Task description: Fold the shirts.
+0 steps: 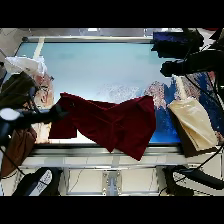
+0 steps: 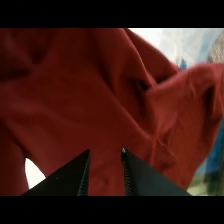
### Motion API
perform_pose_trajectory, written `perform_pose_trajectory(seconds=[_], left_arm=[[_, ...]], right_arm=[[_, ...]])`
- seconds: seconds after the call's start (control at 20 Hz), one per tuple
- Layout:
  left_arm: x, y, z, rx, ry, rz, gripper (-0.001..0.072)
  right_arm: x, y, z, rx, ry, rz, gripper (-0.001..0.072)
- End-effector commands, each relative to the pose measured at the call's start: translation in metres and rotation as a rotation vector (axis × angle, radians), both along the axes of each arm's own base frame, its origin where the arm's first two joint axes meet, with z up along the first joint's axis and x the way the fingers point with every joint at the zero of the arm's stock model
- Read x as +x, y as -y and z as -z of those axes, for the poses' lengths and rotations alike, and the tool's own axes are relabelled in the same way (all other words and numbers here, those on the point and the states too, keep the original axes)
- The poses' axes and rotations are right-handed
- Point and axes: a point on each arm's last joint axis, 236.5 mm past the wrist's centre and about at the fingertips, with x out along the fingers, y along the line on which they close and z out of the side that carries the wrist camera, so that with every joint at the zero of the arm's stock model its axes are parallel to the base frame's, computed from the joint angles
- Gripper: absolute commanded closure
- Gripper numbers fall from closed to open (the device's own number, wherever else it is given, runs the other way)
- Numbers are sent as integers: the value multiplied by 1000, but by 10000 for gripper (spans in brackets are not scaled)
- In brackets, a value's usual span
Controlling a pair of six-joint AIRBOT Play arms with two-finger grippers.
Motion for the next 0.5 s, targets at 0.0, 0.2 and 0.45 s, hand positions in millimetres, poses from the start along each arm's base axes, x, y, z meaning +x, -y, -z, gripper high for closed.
perform_pose_trajectory(seconds=[0.0, 0.2, 0.45], left_arm=[[-51, 54, 28, -42, -14, 89, 486], [-66, 56, 57, 112, -74, 125, 390], [-74, 45, 68, 130, -176, 44, 322]], right_arm=[[-13, -2, -20, 16, 26, -7, 363], [-25, -6, -13, 27, -31, -25, 363], [-31, -6, -9, 20, -59, -32, 363]])
